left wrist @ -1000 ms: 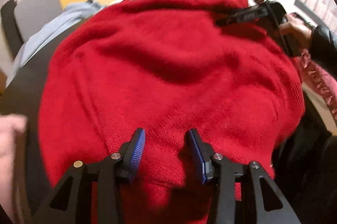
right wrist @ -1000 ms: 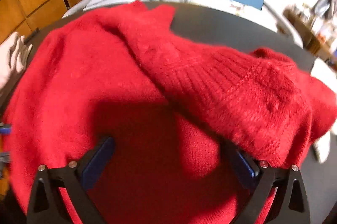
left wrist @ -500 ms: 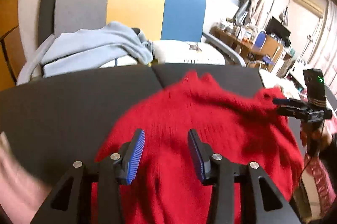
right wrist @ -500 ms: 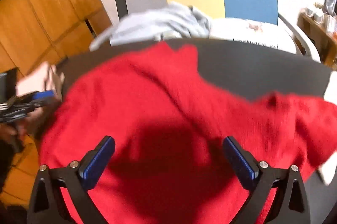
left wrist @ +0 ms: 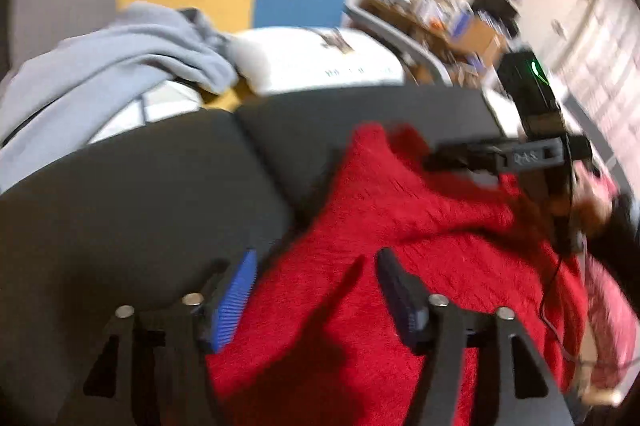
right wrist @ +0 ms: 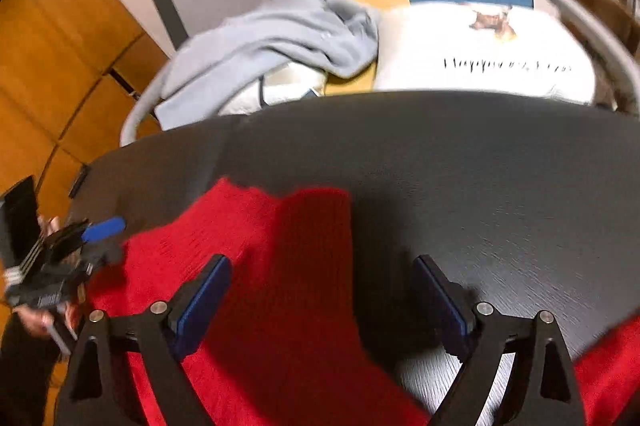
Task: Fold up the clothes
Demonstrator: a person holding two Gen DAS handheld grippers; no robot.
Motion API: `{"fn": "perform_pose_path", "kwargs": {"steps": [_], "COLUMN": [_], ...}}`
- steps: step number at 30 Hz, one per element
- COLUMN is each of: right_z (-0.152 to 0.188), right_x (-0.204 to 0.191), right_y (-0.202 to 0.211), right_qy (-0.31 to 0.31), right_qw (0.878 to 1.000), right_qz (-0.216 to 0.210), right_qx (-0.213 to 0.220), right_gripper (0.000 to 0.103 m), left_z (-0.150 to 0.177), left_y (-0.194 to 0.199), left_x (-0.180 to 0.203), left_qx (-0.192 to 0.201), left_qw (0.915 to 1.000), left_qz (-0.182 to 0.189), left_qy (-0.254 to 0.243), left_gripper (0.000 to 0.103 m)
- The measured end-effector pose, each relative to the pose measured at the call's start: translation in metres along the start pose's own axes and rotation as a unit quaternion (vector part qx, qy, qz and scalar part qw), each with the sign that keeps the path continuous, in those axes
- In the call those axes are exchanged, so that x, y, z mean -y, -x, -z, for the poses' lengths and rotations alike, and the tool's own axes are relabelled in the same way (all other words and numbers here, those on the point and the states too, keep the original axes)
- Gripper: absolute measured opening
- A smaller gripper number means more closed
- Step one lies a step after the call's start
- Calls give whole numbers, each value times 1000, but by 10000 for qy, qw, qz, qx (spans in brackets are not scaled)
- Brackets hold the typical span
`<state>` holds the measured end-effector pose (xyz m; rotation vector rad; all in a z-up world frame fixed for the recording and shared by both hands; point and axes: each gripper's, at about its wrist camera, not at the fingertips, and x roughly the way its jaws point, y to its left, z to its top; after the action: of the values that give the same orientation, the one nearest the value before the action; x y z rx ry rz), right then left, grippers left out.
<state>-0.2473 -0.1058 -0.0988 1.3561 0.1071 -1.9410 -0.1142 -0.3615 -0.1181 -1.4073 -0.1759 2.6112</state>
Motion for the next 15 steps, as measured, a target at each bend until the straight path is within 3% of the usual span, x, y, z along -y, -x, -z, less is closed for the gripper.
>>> {"fn": "perform_pose_path", "kwargs": {"steps": [2, 3, 4, 5, 6, 10, 13, 15], "right_z": [0, 1, 1, 0, 1, 18, 66, 103], "right_x": [-12, -18, -24, -28, -31, -46, -65, -69], "right_y": [-6, -8, -10, -9, -7, 20, 62, 79], "right_qy": [326, 503, 679, 727, 701, 876, 1354, 1510], "right_qw": [9991, 9979, 9962, 9966, 9971, 9947, 9856, 9825], "right_qz": [258, 395, 533, 368, 298, 100, -220, -366], "right_qx": [27, 50, 74, 86, 94, 535, 992, 1031], "right_gripper": [85, 71, 59, 18, 12, 12, 12, 12], "left_z": [-3, -3, -2, 3, 11, 44, 94, 121], "left_y": [-16, -19, -19, -13, -3, 38, 64, 70], "left_x": [15, 21, 26, 36, 48, 97, 139, 153], "left_qx": [-242, -258, -241, -102, 120, 1007, 1057, 872], "left_qw": [9990, 9984, 9978, 9971, 9958, 9829, 9842, 9882], "left_qz": [-115, -259, -435, -583, -720, -1263, -902, -623], "left_qy": [-349, -442, -440, -480, -561, -881, -1092, -1096], "left_gripper": [62, 57, 38, 15, 14, 15, 29, 30]}}
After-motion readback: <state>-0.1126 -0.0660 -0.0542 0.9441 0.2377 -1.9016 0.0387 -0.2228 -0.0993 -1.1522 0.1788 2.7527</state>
